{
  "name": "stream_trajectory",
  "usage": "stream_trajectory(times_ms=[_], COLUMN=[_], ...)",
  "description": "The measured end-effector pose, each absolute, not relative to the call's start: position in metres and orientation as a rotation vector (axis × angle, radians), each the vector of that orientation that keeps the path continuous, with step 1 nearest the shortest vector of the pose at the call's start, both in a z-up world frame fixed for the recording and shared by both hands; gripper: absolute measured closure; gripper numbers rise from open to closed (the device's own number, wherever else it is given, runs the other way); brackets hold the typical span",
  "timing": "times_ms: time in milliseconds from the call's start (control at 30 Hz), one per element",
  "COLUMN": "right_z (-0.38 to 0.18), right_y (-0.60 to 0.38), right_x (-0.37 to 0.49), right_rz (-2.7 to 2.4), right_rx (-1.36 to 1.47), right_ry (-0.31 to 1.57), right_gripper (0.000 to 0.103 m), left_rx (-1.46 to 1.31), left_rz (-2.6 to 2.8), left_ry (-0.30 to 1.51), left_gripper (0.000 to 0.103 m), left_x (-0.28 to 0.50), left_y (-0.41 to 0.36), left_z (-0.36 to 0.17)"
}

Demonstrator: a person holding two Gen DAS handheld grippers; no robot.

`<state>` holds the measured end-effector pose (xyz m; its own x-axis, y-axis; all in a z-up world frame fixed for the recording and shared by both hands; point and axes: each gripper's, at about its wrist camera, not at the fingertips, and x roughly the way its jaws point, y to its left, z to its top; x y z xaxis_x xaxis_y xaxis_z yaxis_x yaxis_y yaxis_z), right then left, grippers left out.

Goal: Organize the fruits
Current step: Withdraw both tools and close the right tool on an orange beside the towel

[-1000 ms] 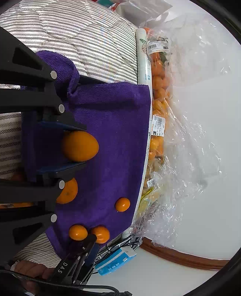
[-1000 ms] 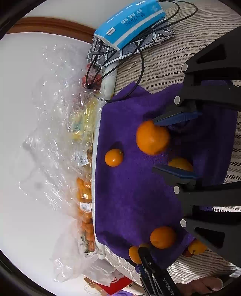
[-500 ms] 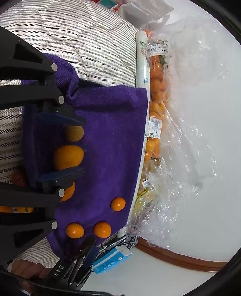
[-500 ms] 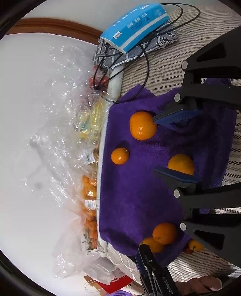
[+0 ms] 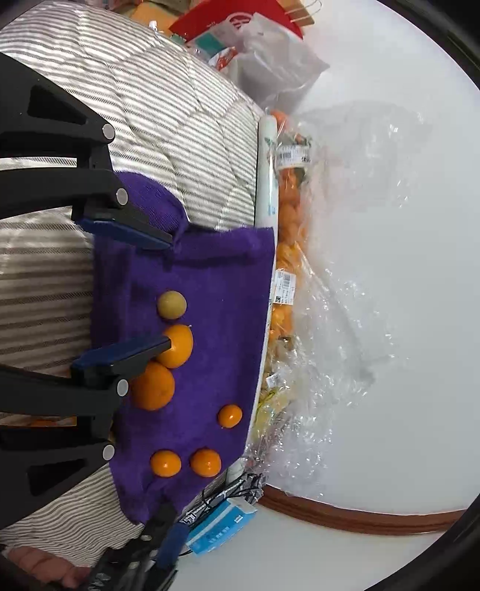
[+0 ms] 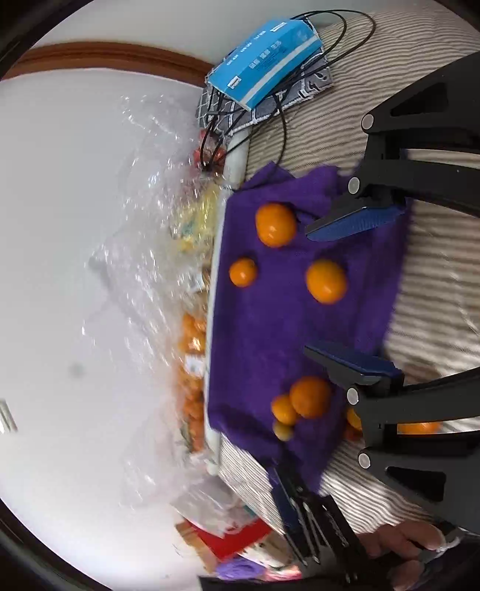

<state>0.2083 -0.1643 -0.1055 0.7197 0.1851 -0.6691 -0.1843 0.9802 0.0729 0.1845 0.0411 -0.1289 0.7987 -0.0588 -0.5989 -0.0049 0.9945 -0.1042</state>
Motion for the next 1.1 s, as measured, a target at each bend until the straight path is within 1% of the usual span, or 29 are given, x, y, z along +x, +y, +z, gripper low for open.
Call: stream_trajectory(times_ms=[133,400,600,700,833,900,933,967,1100], right_z=[-0.104,-0.125,-0.131,-0.137,-0.144,-0.149,-0.151,-0.151,-0.15], right_y=[-0.154,-0.149,-0.132,-0.119,-0.096,-0.097,-0.098,-0.099,-0.102], right_x=[0.187,0.178,0.162,0.16,0.159,0.163,0.164,0.164,0.164], right_rz=[0.225,0.238,0.303,0.352,0.366,0.361,0.364,0.372,0.347], right_rx=[0.013,0.068,0.063,0.037,-0.079,-0.07,-0.06,-0.048,-0.043], right_ry=[0.721,0.799,0.798,0.828,0.868,0.894,0.907,0.913,0.907], right_gripper=[0.044,0.044,0.044,0.044,0.045,0.05,0.057,0.061,0.061], left_rx=[-0.11,-0.158,-0.178,-0.186,-0.201,-0.194,-0.186,-0.177,-0.15], left_rz=[-0.027,-0.099,-0.117,-0.106,-0.099,-0.089,-0.083,-0.079,-0.071], left_ry=[0.61,0.62,0.603,0.605,0.611,0.614,0.62,0.625,0.633], left_gripper=[0.056,0.056,0.054,0.054,0.054,0.054,0.054,0.054,0.054], left_x=[0.174,0.151,0.139,0.138,0.14,0.14,0.142,0.143,0.145], left_y=[0.042,0.048,0.053,0.056,0.059,0.059,0.057,0.056,0.051], left_z=[-0.122,-0.124,-0.115,-0.115,-0.116,-0.118,-0.119,-0.12,-0.122])
